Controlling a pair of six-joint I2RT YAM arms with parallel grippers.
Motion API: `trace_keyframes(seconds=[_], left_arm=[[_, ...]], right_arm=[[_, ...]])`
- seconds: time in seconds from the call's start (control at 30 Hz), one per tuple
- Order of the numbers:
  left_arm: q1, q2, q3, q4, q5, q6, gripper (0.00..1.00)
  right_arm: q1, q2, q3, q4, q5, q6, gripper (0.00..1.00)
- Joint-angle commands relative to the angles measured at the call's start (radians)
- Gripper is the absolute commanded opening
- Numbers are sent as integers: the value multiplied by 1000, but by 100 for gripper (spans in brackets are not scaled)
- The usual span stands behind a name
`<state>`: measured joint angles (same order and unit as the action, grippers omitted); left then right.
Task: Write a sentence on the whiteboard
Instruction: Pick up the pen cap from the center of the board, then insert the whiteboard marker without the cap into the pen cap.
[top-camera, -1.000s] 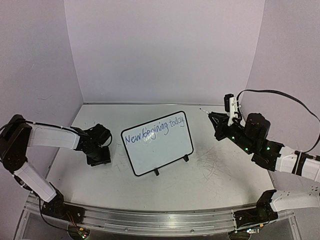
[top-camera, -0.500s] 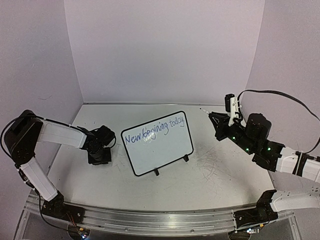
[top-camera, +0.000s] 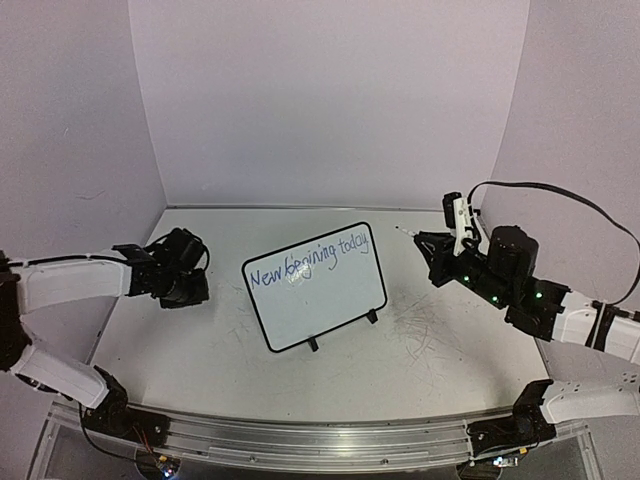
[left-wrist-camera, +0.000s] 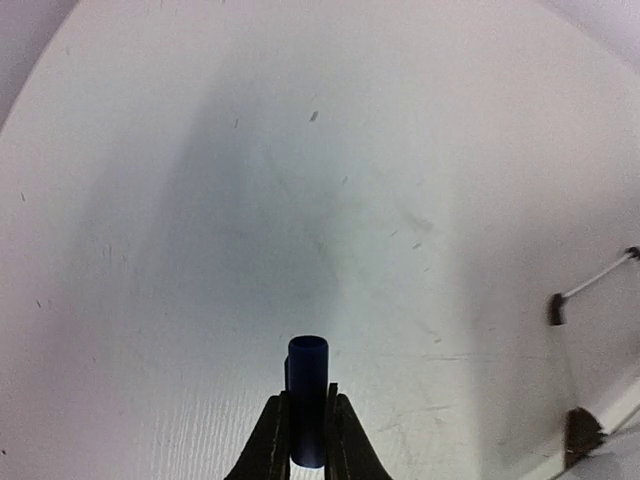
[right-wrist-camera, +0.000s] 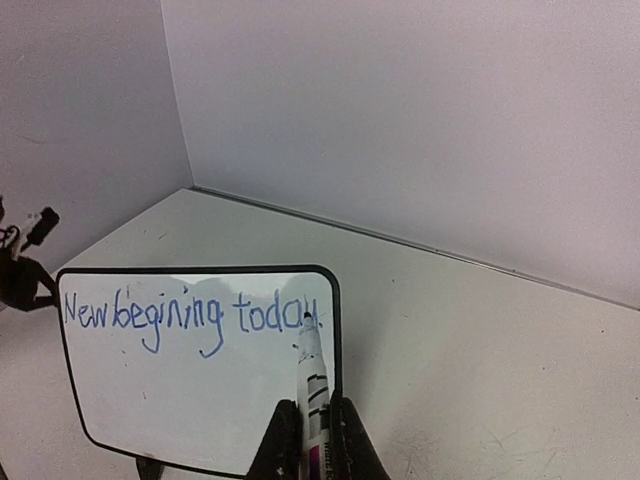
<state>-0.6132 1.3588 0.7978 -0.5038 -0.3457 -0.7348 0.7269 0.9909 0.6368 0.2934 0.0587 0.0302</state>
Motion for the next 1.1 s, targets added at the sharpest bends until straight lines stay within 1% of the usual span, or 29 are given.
trace_keyframes(seconds=[0.0,0.07,0.13,0.17,0.23,0.3,0.33,0.37,0.47,0.53,0.63,0.8,1.07], left_arm=[[3,-263,128,13,-27,165,2],[1,-350,154,91,80,297,1],[-46,-403,154,175,202,433,0],[-90,-425,150,214,245,490,0],[-185,-435,146,254,289,583,0],[-273,-406,140,279,336,681,0],[-314,-381,139,283,340,716,0],[-372,-353,140,284,323,782,0],[-512,-258,152,290,183,926,0],[-559,-221,147,317,120,1002,0],[-572,-203,135,339,106,1060,0],[-588,-192,125,341,119,1092,0],[-601,-187,122,342,117,1115,0]], right_arm=[[-1,-15,96,-116,-112,10,0],[-1,1,142,-167,-192,0,0],[-1,40,202,-231,-285,-10,0],[-1,57,237,-264,-339,-10,0],[0,102,303,-329,-452,-10,0],[1,140,354,-368,-552,-3,0],[2,151,372,-376,-593,6,0],[4,168,387,-381,-626,18,0],[14,223,454,-433,-697,30,0],[30,263,491,-473,-718,28,0],[71,296,514,-494,-706,36,0],[132,337,547,-515,-684,38,0],[139,344,554,-515,-719,36,0]])
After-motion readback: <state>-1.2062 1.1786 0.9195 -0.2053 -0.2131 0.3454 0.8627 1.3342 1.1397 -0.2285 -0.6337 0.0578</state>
